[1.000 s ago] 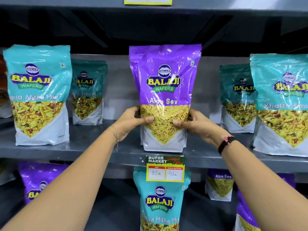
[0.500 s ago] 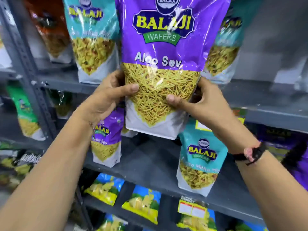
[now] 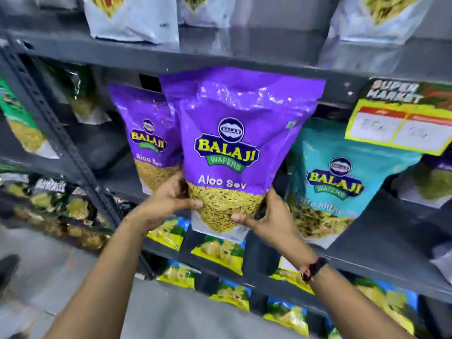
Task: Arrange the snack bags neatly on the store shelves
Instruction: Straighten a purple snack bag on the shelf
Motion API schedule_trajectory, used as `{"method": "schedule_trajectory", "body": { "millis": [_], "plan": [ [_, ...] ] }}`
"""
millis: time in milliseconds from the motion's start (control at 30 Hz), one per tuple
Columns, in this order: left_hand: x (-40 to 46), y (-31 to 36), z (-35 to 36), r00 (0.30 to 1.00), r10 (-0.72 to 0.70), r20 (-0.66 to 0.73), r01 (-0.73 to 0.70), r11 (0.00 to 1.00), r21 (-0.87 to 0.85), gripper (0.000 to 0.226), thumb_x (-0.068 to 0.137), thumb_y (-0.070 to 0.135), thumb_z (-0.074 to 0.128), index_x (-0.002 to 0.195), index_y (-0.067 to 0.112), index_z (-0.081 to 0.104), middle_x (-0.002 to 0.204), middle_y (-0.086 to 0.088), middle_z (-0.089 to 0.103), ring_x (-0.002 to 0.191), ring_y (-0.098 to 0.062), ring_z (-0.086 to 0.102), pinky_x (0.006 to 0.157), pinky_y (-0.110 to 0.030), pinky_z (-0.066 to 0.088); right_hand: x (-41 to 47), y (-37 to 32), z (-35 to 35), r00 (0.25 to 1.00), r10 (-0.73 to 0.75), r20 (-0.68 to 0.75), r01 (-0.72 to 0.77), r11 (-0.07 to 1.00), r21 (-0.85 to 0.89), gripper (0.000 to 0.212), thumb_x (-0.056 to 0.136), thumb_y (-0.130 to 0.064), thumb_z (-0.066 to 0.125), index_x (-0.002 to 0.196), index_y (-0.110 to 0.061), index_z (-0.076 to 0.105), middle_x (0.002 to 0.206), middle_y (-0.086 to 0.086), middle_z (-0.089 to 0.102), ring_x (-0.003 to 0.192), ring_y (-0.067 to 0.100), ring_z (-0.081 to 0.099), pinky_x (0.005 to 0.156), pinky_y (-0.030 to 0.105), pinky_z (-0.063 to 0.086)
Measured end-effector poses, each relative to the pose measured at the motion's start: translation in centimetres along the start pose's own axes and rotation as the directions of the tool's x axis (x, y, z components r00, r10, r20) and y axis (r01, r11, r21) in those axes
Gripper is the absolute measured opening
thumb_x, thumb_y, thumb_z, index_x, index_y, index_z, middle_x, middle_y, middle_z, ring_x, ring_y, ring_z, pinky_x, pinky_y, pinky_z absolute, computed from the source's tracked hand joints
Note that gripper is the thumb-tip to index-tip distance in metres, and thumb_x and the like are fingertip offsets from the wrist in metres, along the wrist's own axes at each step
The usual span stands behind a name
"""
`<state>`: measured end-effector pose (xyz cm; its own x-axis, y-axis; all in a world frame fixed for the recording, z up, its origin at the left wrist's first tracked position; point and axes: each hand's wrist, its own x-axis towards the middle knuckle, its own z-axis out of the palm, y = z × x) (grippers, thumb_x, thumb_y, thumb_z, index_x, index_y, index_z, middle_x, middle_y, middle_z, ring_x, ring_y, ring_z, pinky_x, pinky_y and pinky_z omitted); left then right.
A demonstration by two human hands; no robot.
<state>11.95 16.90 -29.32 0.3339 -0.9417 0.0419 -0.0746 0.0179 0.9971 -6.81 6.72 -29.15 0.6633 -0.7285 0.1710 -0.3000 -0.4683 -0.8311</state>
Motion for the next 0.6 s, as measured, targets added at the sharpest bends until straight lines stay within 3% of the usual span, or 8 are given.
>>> {"method": "schedule_trajectory", "body": {
  "millis": [100,167,233,300,367,533,600],
  "plan": [
    [2.1,-3.4,0.4,0.997,-0.072,-0.002,0.072,0.997,0.024,0.053,0.059,-0.01,0.066,0.1,0.016,0.046,0.077,0.015,0.074,0.071,0.003,0.064,0.059,-0.014,0.052,1.1,2.7,1.2,0.999,0.047,-0.004,-0.047,0.999,-0.018,0.065,0.061,-0.026,0.079,0.115,-0.013,0.045,0.094,-0.004,0.057,0.093,0.027,0.053,0.06,0.02,0.025],
    [3.7,-4.9,0.8,0.995,-0.095,-0.032,0.097,0.994,0.05,0.056,0.066,-0.019,0.06,0.109,0.014,0.042,0.093,0.004,0.068,0.075,0.0,0.061,0.061,-0.013,0.052,2.2,4.3,1.8,0.996,0.083,-0.022,-0.083,0.997,-0.005,0.065,0.061,-0.022,0.079,0.116,-0.011,0.045,0.106,0.006,0.062,0.098,0.026,0.054,0.062,0.02,0.027],
    [5.2,-5.9,1.1,0.995,-0.083,-0.056,0.086,0.995,0.055,0.06,0.067,-0.019,0.058,0.113,0.016,0.041,0.109,-0.006,0.057,0.093,-0.01,0.056,0.081,-0.019,0.051,3.4,5.4,2.2,0.993,0.108,-0.039,-0.108,0.994,0.021,0.065,0.06,-0.019,0.079,0.116,-0.01,0.046,0.113,0.01,0.064,0.102,0.025,0.055,0.07,0.023,0.034],
    [6.8,-6.5,1.4,0.996,-0.073,-0.059,0.076,0.996,0.055,0.06,0.069,-0.018,0.057,0.114,0.018,0.041,0.114,-0.004,0.054,0.101,-0.014,0.052,0.089,-0.022,0.046,4.7,6.4,2.4,0.99,0.127,-0.054,-0.125,0.991,0.042,0.066,0.06,-0.017,0.08,0.116,-0.01,0.045,0.112,0.011,0.064,0.103,0.028,0.056,0.083,0.033,0.043],
    [8.0,-6.5,1.7,0.996,-0.067,-0.063,0.071,0.996,0.051,0.059,0.07,-0.019,0.054,0.119,0.012,0.039,0.115,-0.004,0.051,0.101,-0.013,0.05,0.082,-0.011,0.046,5.7,7.0,2.5,0.989,0.131,-0.073,-0.126,0.99,0.067,0.065,0.06,-0.015,0.079,0.115,-0.009,0.045,0.103,0.008,0.063,0.095,0.026,0.058,0.084,0.041,0.046],
    [9.5,-7.3,2.1,0.995,-0.085,-0.046,0.088,0.995,0.052,0.063,0.075,-0.016,0.052,0.129,0.008,0.03,0.12,-0.002,0.047,0.108,-0.014,0.045,0.075,-0.001,0.045,6.6,7.8,2.7,0.986,0.14,-0.092,-0.134,0.989,0.065,0.064,0.063,-0.015,0.078,0.117,-0.006,0.044,0.108,0.014,0.065,0.09,0.022,0.058,0.072,0.023,0.041],
    [9.5,-7.6,2.1,0.995,-0.087,-0.048,0.089,0.995,0.044,0.067,0.076,-0.016,0.051,0.132,0.009,0.025,0.123,-0.002,0.045,0.112,-0.014,0.042,0.076,-0.001,0.044,6.7,8.1,2.9,0.983,0.154,-0.104,-0.146,0.986,0.08,0.066,0.064,-0.014,0.077,0.118,-0.007,0.041,0.11,0.012,0.064,0.094,0.021,0.057,0.076,0.024,0.042]
  ]
}}
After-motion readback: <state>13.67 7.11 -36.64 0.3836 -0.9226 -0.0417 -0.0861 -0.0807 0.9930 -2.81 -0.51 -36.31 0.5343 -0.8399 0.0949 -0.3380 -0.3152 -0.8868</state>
